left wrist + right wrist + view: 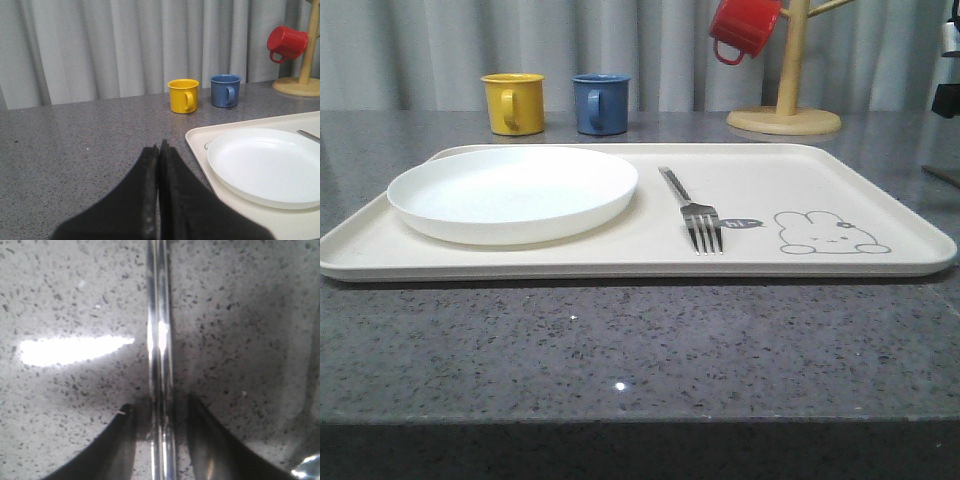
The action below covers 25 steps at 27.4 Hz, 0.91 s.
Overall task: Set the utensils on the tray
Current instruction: 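Move the right gripper to the metal chopsticks and grasp them, then lower the chopsticks onto the tray beside the fork and open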
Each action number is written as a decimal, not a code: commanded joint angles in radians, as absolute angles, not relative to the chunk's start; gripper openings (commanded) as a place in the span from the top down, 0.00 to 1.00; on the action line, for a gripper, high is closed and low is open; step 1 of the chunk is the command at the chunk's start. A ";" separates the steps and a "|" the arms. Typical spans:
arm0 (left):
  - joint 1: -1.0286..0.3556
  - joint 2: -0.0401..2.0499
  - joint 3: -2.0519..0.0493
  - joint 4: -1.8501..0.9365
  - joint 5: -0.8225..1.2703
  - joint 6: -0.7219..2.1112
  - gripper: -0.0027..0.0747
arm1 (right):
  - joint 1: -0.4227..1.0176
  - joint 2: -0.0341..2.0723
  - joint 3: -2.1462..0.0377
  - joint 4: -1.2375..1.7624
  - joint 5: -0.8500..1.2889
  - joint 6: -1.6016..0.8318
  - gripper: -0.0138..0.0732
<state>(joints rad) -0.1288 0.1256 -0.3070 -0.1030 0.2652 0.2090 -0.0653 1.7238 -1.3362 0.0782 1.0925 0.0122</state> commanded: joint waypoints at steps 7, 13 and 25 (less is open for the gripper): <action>-0.127 0.137 -0.335 -0.114 0.184 0.201 0.99 | -0.072 1.649 -1.362 0.083 1.103 0.008 0.79; -0.127 0.137 -0.335 -0.114 0.184 0.201 0.99 | -0.067 1.567 -1.366 0.084 1.107 0.057 0.79; -0.127 0.137 -0.335 -0.114 0.184 0.201 0.99 | 0.102 1.514 -1.403 0.099 1.143 0.161 0.79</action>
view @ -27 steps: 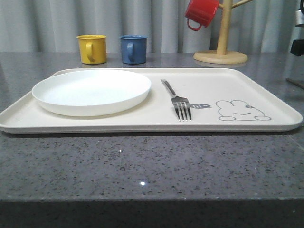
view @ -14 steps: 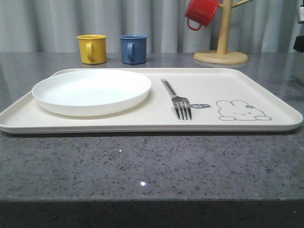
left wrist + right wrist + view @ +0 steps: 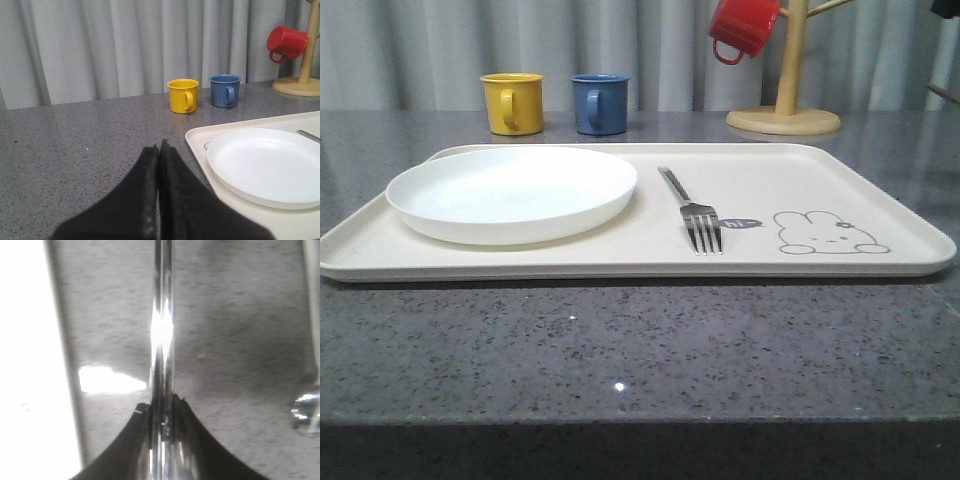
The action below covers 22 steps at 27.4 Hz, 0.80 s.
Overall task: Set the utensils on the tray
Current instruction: 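Lower the chopsticks onto the tray beside the fork and open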
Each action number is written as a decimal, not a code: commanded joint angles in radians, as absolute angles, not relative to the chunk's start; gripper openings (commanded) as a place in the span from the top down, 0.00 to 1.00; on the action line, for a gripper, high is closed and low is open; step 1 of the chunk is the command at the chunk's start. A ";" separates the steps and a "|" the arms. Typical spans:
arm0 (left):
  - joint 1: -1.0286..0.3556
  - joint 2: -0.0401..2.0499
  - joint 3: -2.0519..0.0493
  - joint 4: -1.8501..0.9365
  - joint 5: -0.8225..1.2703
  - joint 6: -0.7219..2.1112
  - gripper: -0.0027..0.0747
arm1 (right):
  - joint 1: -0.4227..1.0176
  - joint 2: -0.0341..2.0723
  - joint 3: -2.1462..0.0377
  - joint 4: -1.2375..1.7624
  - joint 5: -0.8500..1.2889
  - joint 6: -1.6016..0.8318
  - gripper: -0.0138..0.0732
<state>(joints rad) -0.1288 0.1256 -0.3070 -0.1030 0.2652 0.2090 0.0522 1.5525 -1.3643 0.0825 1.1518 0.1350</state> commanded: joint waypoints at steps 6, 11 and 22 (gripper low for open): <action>-0.127 0.137 -0.335 -0.114 0.184 0.201 0.99 | 0.236 1.534 -1.417 0.116 1.070 0.227 0.79; -0.127 0.137 -0.335 -0.114 0.184 0.201 0.99 | 0.314 1.589 -1.451 0.150 1.050 0.245 0.79; -0.127 0.137 -0.335 -0.114 0.184 0.201 0.99 | 0.368 1.703 -1.489 0.187 1.028 0.320 0.79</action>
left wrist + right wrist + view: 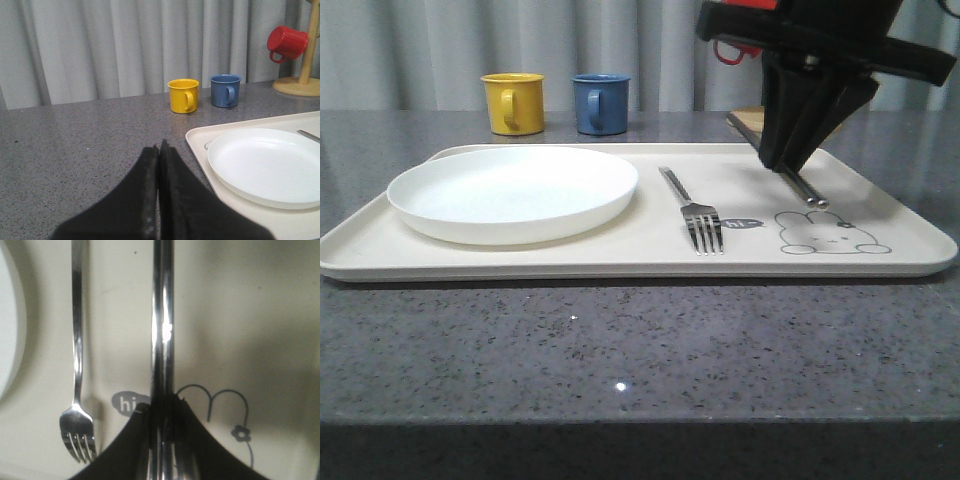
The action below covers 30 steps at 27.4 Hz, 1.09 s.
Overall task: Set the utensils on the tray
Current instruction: 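Lower the chopsticks onto the tray beside the fork and open, then move the right gripper over the metal spoon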
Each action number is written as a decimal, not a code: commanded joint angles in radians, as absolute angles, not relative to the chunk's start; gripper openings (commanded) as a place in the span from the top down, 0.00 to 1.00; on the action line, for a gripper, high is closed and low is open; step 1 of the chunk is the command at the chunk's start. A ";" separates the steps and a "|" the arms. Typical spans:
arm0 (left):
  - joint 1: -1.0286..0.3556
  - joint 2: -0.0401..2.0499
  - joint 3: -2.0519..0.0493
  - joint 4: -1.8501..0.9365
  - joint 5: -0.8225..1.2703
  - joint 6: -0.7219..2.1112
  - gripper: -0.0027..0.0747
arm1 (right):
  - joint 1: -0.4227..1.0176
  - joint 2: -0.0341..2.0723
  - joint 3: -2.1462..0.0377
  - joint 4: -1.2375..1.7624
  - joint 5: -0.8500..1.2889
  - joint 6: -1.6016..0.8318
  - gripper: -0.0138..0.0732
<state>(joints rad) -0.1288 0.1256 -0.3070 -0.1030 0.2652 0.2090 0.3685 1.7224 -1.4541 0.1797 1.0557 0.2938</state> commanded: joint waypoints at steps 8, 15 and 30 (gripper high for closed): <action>-0.127 0.137 -0.335 -0.114 0.184 0.201 0.99 | 0.368 1.741 -1.489 0.185 1.024 0.351 0.78; -0.127 0.137 -0.335 -0.114 0.184 0.201 0.99 | 0.368 1.741 -1.489 0.185 1.023 0.352 0.58; -0.127 0.137 -0.335 -0.114 0.184 0.201 0.99 | 0.305 1.644 -1.591 0.043 1.130 0.292 0.46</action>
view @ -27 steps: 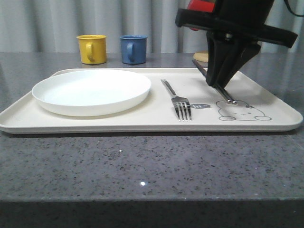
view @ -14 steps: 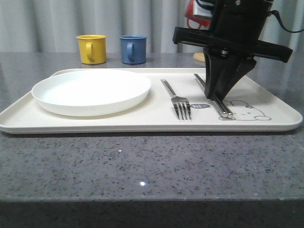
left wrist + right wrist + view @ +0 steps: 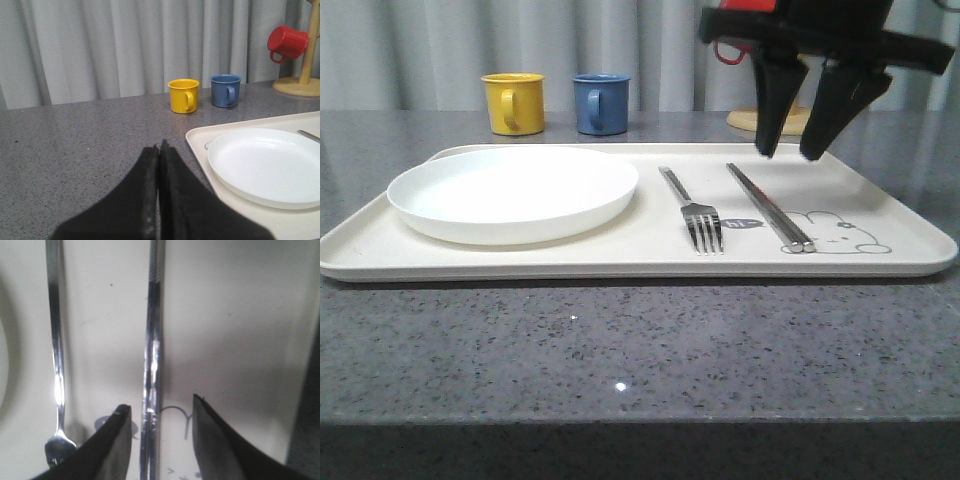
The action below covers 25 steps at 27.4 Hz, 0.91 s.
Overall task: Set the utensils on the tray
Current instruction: 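Move the right gripper over the metal spoon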
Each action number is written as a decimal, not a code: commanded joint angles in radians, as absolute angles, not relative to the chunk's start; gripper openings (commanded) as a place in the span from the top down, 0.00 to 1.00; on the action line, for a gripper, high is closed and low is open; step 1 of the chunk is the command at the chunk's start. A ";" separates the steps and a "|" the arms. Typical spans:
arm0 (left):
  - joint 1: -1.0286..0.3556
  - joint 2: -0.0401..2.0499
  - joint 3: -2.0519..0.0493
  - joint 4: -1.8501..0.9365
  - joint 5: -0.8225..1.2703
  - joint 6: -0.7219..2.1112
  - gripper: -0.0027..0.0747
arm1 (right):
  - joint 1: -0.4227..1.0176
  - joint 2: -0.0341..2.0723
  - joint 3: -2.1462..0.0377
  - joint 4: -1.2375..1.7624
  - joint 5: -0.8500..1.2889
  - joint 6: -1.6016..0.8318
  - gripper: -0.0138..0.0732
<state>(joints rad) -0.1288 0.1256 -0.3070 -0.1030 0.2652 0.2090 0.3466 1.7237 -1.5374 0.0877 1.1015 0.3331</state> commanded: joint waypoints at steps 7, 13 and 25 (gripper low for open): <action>-0.127 0.137 -0.335 -0.114 0.184 0.201 0.99 | 0.143 1.599 -1.594 0.041 1.198 0.170 0.46; -0.127 0.137 -0.335 -0.114 0.184 0.201 0.99 | -0.034 1.591 -1.594 0.030 1.230 0.014 0.46; -0.127 0.137 -0.335 -0.114 0.184 0.201 0.99 | -0.228 1.628 -1.548 0.030 1.174 -0.061 0.46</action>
<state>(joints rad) -0.1288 0.1256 -0.3070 -0.1030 0.2652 0.2090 -0.1974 1.6470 -1.5317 0.0336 1.2149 -0.0339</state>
